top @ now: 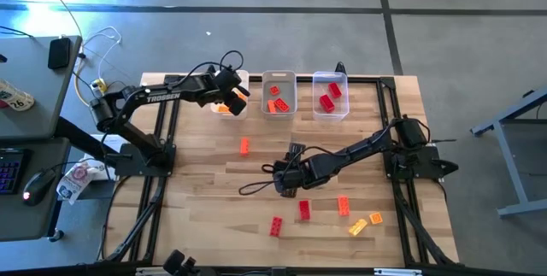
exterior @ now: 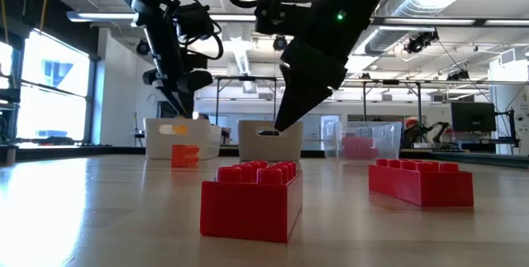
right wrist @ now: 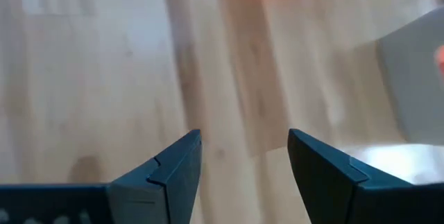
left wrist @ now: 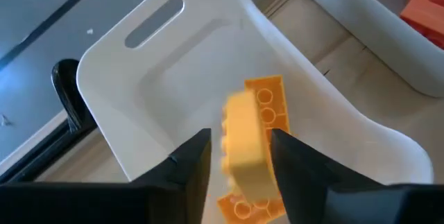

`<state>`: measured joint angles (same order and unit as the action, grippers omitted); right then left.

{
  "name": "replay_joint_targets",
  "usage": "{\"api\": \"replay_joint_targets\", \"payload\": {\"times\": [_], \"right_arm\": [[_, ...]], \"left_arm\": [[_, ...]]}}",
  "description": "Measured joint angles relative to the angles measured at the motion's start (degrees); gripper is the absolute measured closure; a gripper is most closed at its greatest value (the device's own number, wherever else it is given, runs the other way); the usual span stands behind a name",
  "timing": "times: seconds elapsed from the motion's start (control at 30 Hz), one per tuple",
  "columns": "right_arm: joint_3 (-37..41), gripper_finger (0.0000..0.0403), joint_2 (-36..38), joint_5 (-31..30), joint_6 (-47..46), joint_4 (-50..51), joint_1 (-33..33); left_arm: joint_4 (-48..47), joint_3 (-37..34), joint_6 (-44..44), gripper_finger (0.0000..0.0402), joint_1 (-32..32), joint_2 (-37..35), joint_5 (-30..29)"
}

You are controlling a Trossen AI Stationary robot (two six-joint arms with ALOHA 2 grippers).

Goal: Sort & place blocks by color
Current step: Put the yellow game piece into the white bin, then put the red game piece into the transparent bin

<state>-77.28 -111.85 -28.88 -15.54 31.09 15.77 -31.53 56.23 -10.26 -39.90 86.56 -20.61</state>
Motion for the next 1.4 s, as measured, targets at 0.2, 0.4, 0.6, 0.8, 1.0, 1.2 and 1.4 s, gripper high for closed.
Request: {"api": "replay_joint_targets", "payload": {"times": [0.2, 0.4, 0.6, 0.8, 1.0, 1.2, 1.4], "right_arm": [[0.0, 0.0201, 0.0, 4.41, -4.92, 1.38, 0.02], [0.0, 0.0201, 1.88, 7.82, -12.14, 8.53, 0.55], [0.0, 0.0201, 5.01, 7.76, -17.2, 13.72, 3.67], [0.0, 0.0201, 6.31, 7.64, -20.82, 18.41, 6.83], [0.0, 0.0201, 6.43, 6.4, -28.02, 28.21, 9.33], [0.0, 0.0201, 6.43, 4.99, -35.6, 37.17, 11.78], [0.37, 0.0201, 6.43, 7.49, -40.96, 40.12, 13.99]], "left_arm": [[-0.43, 0.0, -0.02, 0.0226, 0.0, 0.0, 0.05], [-0.6, 0.0, -0.01, 0.0201, 0.0, 0.0, 1.04], [-0.64, 0.0, 2.96, 0.0198, 0.41, -0.71, 3.89], [-0.64, 0.0, 3.41, 0.0198, 2.3, -3.11, 3.44], [-0.61, 0.0, 2.99, 0.0197, 6.32, -6.66, 3.49], [-0.81, 0.0, 2.22, 0.0197, 11.26, -9.41, 3.5], [-0.83, 0.0, 0.08, 0.0197, 16.74, -10.8, 3.58]]}}
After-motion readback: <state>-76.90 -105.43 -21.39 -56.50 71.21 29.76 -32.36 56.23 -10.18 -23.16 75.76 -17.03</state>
